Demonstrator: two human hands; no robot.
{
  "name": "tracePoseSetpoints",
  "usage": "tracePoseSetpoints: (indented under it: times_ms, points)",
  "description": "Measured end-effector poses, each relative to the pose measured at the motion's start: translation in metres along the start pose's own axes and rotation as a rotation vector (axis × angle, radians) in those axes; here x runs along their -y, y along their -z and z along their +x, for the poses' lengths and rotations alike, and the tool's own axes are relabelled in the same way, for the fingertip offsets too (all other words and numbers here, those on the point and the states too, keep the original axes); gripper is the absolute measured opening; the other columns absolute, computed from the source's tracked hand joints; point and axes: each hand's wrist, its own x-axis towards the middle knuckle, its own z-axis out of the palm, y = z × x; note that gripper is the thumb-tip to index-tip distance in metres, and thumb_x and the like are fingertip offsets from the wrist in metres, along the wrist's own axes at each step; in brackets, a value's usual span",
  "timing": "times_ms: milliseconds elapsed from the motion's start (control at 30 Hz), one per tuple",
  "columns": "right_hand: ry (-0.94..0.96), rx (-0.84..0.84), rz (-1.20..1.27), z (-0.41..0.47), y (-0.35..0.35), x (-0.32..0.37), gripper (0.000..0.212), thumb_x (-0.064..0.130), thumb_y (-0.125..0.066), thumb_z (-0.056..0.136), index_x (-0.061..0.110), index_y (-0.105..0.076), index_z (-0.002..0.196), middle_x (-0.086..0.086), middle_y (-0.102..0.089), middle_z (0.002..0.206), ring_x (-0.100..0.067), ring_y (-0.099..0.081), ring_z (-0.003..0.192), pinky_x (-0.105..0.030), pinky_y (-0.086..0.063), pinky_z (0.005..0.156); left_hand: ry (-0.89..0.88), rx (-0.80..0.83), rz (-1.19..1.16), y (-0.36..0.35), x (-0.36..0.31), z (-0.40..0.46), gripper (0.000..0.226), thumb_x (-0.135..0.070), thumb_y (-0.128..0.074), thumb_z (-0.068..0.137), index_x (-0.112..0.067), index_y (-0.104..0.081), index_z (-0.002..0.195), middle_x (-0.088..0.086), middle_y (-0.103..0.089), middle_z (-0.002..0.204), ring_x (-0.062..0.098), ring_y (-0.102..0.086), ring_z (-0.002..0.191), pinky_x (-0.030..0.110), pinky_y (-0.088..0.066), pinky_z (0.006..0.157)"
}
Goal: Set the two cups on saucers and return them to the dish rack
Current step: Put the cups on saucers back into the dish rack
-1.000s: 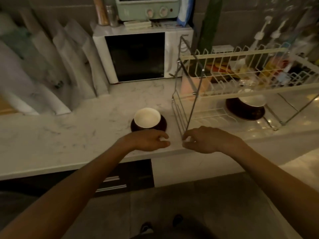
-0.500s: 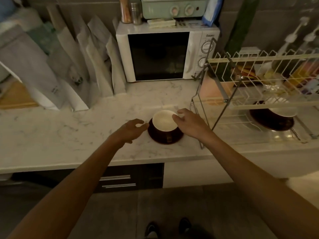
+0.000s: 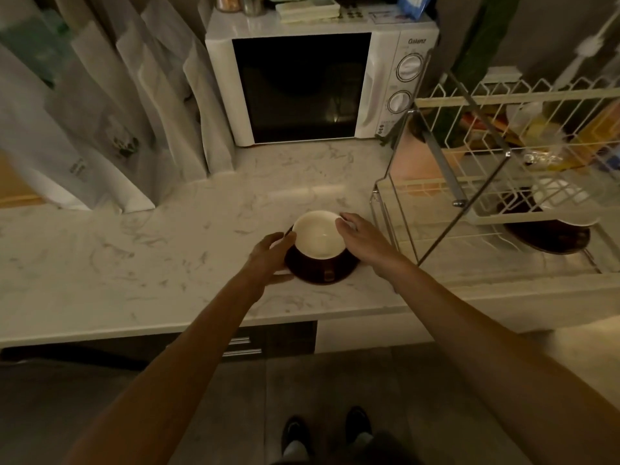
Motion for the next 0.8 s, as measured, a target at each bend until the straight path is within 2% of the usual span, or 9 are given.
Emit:
tracePoseSetpoints:
  times_ms: [133,333,400,600,700,800]
  points:
    - [0.009,0.009,0.031,0.005,-0.004,-0.004,0.045,0.038,-0.036,0.104,0.02,-0.044,0.144,-0.006,-0.051,0.144,-0.024,-0.049,0.129,-0.037,-0.041,0.102,-0.014,0.022,-0.001,-0.003,0.0,0.002,0.044,-0.038,-0.057,0.092,-0.026,-0.05,0.133,0.004,-0.057,0.114,0.022,-0.061,0.097,0.034,-0.058,0.07]
    - [0.013,-0.013,0.016,0.006,-0.003,-0.006,0.041,0.031,-0.035,0.104,0.02,-0.048,0.141,-0.006,-0.053,0.142,-0.026,-0.05,0.128,-0.042,-0.043,0.104,-0.045,0.035,0.056,-0.005,-0.004,0.002,0.042,-0.037,-0.056,0.093,-0.027,-0.05,0.134,0.006,-0.056,0.117,0.027,-0.059,0.105,0.037,-0.058,0.073]
    - [0.014,-0.021,0.008,0.005,-0.003,-0.007,0.041,0.03,-0.036,0.104,0.02,-0.049,0.141,-0.006,-0.053,0.142,-0.026,-0.05,0.128,-0.04,-0.043,0.103,-0.058,0.023,0.082,-0.006,-0.005,0.0,0.042,-0.035,-0.055,0.094,-0.026,-0.05,0.134,0.008,-0.056,0.121,0.028,-0.058,0.106,0.039,-0.058,0.074]
    - [0.017,-0.016,0.028,-0.008,-0.007,-0.007,0.038,0.03,-0.039,0.103,0.022,-0.054,0.138,-0.005,-0.057,0.138,-0.024,-0.051,0.126,-0.035,-0.044,0.096,-0.07,0.02,0.12,0.0,0.003,-0.017,0.042,-0.036,-0.055,0.093,-0.028,-0.049,0.134,0.014,-0.054,0.133,0.031,-0.059,0.109,0.033,-0.059,0.063]
    - [0.034,0.0,0.032,-0.021,-0.011,-0.006,0.038,0.03,-0.04,0.103,0.023,-0.054,0.137,-0.002,-0.058,0.137,-0.02,-0.051,0.125,-0.028,-0.039,0.088,-0.067,0.025,0.124,0.009,0.011,-0.032,0.044,-0.037,-0.056,0.092,-0.029,-0.048,0.135,0.013,-0.053,0.134,0.032,-0.059,0.112,0.035,-0.059,0.067]
    - [0.058,0.023,0.029,-0.037,-0.017,-0.007,0.038,0.03,-0.04,0.102,0.023,-0.055,0.137,-0.002,-0.058,0.137,-0.019,-0.052,0.124,-0.027,-0.039,0.089,-0.063,0.029,0.142,0.017,0.019,-0.047,0.043,-0.038,-0.055,0.092,-0.029,-0.048,0.134,0.015,-0.054,0.132,0.031,-0.06,0.104,0.037,-0.059,0.069]
